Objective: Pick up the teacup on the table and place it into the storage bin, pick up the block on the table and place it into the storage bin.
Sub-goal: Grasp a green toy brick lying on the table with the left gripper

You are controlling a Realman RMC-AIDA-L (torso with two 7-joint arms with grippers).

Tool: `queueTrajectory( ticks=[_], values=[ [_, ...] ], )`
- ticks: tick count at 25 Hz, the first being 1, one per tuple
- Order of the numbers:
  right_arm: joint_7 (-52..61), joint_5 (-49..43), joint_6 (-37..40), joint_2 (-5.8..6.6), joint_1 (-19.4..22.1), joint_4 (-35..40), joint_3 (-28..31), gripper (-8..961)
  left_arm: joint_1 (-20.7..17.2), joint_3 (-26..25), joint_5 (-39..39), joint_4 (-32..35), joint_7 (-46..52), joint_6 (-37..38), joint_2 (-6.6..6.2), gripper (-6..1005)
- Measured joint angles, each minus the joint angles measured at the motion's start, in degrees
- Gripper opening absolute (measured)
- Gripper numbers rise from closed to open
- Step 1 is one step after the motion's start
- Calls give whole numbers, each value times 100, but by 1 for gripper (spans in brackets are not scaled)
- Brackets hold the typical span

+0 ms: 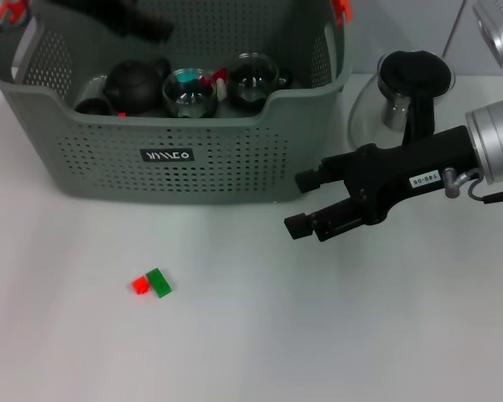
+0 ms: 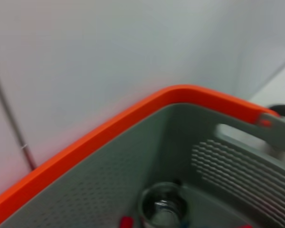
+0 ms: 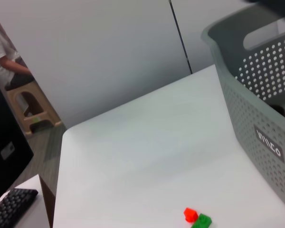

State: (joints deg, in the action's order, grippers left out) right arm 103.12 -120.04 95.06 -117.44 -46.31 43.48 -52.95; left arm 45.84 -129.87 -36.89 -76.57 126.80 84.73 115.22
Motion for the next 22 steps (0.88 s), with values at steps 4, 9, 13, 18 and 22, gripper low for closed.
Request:
queueTrajectory(
  ticks=[4, 9, 13, 18, 22],
  values=[
    [34, 10, 34, -31, -8, 9, 195, 944, -510, 191, 126, -1350, -245, 1071, 272, 591],
    [41, 101, 50, -42, -10, -23, 289, 944, -1143, 638, 172, -2371, -483, 1989, 675, 802],
    [42, 131, 67, -27, 2, -26, 272, 944, -1613, 1317, 304, -2782, -562, 2210, 903, 907],
    [21, 122, 203, 7, 27, -25, 233, 944, -1823, 2292, 645, -2349, -390, 1961, 941, 969],
    [-44, 33, 365, 32, 88, -7, 202, 944, -1637, 2629, 1000, -1489, -174, 1437, 911, 968]
  ],
)
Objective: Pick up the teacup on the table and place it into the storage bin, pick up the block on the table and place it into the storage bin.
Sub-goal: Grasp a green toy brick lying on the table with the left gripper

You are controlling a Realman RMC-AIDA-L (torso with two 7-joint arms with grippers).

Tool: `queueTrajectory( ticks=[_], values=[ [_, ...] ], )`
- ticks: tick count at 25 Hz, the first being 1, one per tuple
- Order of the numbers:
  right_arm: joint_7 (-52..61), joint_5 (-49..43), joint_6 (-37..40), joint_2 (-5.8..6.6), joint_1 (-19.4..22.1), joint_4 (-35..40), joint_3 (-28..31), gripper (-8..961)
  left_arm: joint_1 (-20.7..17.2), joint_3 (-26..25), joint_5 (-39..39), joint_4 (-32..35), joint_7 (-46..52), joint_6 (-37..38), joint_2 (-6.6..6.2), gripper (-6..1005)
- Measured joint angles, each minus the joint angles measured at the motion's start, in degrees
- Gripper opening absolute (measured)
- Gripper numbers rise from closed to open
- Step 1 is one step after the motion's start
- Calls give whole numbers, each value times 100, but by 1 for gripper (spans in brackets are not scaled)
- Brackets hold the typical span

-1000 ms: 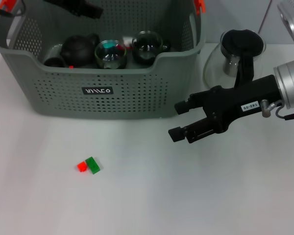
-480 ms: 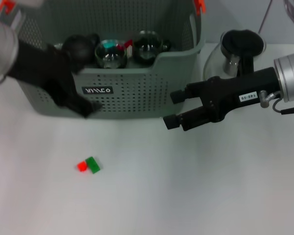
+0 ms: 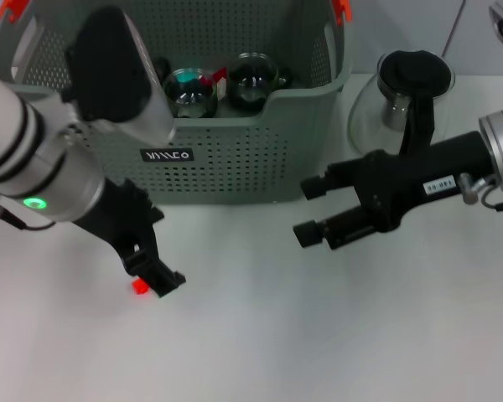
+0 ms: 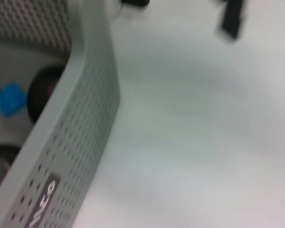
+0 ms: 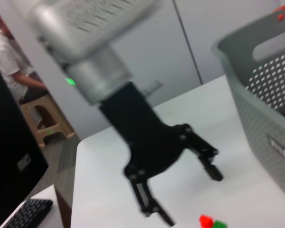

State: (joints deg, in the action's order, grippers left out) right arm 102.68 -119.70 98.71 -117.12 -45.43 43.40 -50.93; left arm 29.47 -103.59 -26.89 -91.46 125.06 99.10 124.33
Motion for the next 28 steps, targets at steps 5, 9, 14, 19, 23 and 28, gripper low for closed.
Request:
queueTrajectory(
  ticks=[5, 9, 14, 19, 23, 28],
  values=[
    [-47, -128, 60, 58, 53, -13, 25, 945, 329, 200, 271, 804, 267, -224, 9, 967],
    [-62, -125, 17, 112, 84, -20, 46, 945, 355, 397, 345, 856, 433, -391, 9, 966],
    [-114, -112, -66, 118, 113, -28, 48, 945, 412, 825, 422, 1200, 652, -742, 14, 965],
    [-116, -109, -117, 120, 158, -38, 48, 944, 403, 1038, 512, 1516, 760, -1108, 15, 964],
    [-116, -101, -135, 114, 184, -38, 48, 944, 476, 1045, 666, 1823, 872, -1320, 4, 963],
    [-106, -96, -152, 101, 200, -39, 52, 945, 494, 1043, 789, 1949, 952, -1441, 3, 963]
  ],
)
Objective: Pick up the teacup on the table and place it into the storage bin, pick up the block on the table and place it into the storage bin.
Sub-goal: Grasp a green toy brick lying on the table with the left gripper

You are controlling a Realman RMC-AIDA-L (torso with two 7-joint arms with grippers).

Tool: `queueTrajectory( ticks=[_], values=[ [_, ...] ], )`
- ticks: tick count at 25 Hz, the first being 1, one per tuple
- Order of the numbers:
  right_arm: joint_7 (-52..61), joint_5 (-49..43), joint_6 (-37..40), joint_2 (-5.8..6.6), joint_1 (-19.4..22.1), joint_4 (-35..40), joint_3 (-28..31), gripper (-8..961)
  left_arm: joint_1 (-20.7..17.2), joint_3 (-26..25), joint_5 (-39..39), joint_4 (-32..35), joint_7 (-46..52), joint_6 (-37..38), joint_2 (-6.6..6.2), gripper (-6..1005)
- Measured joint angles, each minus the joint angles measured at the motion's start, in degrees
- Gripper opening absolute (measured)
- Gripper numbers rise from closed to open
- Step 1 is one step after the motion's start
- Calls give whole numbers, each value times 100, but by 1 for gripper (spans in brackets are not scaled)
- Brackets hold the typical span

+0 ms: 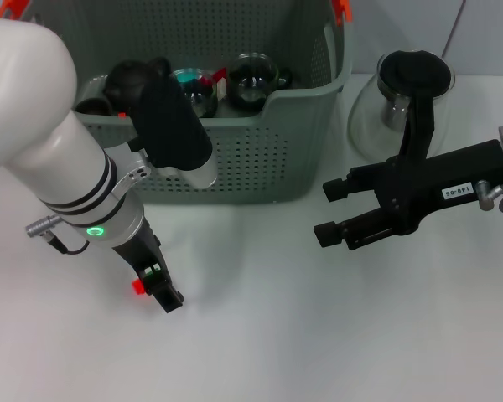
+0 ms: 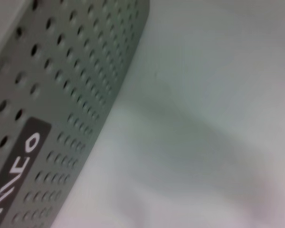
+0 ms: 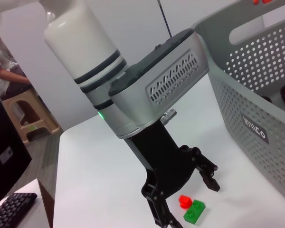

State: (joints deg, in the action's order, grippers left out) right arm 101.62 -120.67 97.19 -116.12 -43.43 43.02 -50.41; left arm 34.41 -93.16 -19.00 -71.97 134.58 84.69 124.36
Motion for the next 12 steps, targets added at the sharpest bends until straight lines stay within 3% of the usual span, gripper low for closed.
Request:
queueTrajectory(
  ticks=[12],
  values=[
    [-27, 0, -69, -25, 34, 5, 53, 944, 13, -9, 38, 174, 25, -178, 0, 964]
  ],
)
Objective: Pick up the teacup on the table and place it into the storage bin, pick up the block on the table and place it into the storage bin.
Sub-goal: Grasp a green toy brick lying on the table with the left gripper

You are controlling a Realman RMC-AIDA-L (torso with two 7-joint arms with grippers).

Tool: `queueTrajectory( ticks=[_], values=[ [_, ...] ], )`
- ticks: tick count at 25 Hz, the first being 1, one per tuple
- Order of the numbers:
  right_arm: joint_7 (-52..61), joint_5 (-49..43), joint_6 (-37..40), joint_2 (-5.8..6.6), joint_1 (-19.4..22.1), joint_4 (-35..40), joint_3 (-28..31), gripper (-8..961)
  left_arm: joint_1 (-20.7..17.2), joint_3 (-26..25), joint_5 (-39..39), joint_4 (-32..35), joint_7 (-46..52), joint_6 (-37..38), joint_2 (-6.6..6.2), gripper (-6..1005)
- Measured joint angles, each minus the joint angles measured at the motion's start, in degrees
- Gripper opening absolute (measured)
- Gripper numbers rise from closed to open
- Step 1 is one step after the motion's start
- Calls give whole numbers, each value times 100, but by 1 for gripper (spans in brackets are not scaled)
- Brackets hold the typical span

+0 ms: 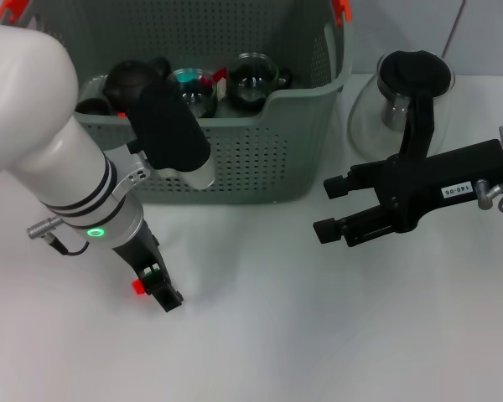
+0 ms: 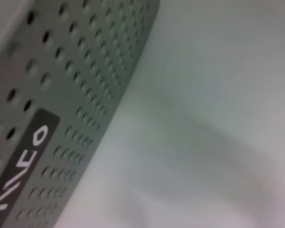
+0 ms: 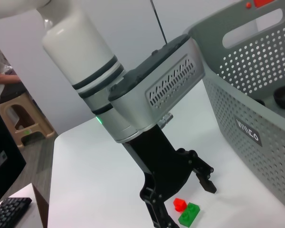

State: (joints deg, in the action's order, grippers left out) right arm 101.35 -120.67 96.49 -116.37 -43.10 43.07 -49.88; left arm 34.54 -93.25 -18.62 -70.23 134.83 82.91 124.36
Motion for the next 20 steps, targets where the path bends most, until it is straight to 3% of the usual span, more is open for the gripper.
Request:
queueTrajectory(
  ticks=[14, 20],
  values=[
    [-10, -1, -16, -11, 4, 0, 14, 944, 37, -16, 31, 183, 107, -53, -6, 914],
    [-58, -1, -17, -17, 3, 0, 14, 945, 48, -26, 92, 213, 147, -75, -2, 678]
  ],
)
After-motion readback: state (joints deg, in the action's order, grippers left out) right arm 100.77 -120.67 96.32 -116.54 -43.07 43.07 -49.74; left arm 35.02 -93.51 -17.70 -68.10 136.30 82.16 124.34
